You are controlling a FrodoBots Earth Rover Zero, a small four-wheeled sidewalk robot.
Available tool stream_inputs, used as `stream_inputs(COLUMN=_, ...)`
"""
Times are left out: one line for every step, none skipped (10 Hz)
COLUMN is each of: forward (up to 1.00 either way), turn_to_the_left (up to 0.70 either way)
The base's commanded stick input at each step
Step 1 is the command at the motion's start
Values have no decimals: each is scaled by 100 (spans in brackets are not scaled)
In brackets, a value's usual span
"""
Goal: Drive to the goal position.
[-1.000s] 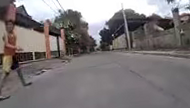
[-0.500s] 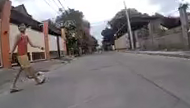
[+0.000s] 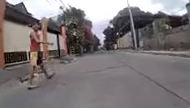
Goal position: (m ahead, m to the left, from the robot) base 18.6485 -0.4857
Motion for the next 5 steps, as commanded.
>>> stream_inputs(forward=100, turn_to_the_left=6)
stream_inputs(forward=100, turn_to_the_left=6)
stream_inputs(forward=100, turn_to_the_left=6)
stream_inputs(forward=100, turn_to_the_left=6)
stream_inputs(forward=100, turn_to_the_left=6)
